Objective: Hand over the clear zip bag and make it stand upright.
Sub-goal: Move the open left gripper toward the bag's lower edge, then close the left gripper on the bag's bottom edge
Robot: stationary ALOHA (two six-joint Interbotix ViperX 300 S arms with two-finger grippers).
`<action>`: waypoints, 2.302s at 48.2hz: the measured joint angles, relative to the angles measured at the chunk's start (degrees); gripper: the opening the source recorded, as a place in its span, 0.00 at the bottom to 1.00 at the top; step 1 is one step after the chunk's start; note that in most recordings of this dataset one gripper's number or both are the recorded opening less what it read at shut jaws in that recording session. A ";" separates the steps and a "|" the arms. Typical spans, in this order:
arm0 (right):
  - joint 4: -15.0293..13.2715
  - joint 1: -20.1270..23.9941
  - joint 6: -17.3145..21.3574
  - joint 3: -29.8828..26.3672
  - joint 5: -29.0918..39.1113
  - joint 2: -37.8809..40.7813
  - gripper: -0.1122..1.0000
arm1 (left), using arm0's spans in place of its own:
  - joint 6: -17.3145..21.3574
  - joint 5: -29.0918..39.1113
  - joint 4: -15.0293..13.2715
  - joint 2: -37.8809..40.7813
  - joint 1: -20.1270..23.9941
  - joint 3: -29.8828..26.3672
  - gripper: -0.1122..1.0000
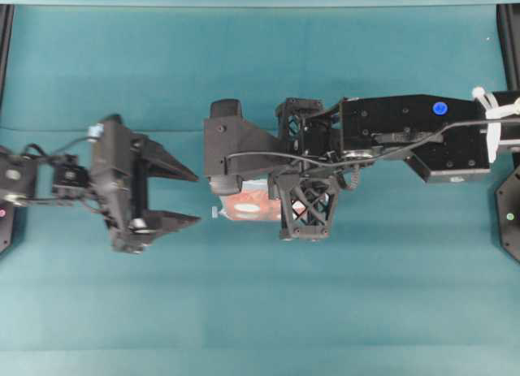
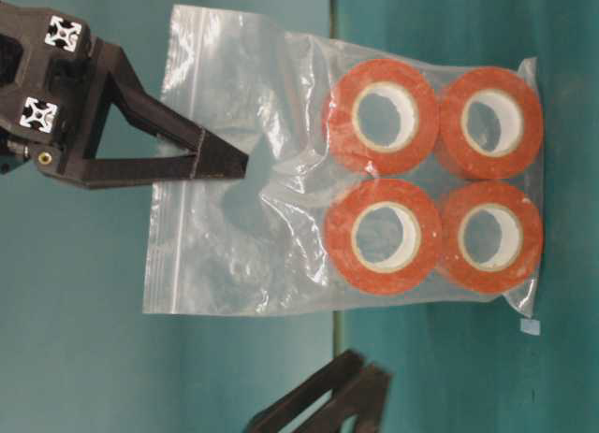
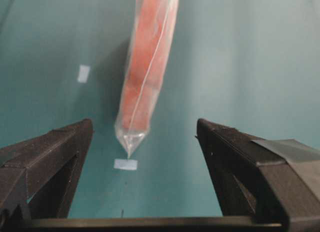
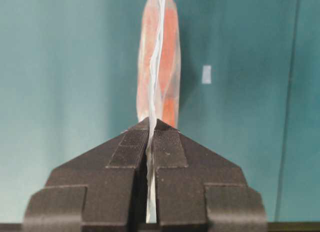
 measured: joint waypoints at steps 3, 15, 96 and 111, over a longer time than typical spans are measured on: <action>0.00 0.00 0.00 0.00 0.00 0.00 0.13 | 0.00 -0.97 0.00 1.93 0.00 -0.53 0.95; 0.09 -0.09 0.35 0.00 0.00 0.00 0.13 | 0.09 -2.99 0.00 7.47 0.09 -3.08 0.96; 0.00 -0.26 1.05 0.26 -0.53 0.09 0.13 | -0.44 -3.60 0.00 20.30 0.00 -14.50 0.85; 0.00 -0.18 1.14 0.97 -0.70 0.09 0.13 | 0.79 -3.16 0.00 20.92 0.44 -15.21 0.31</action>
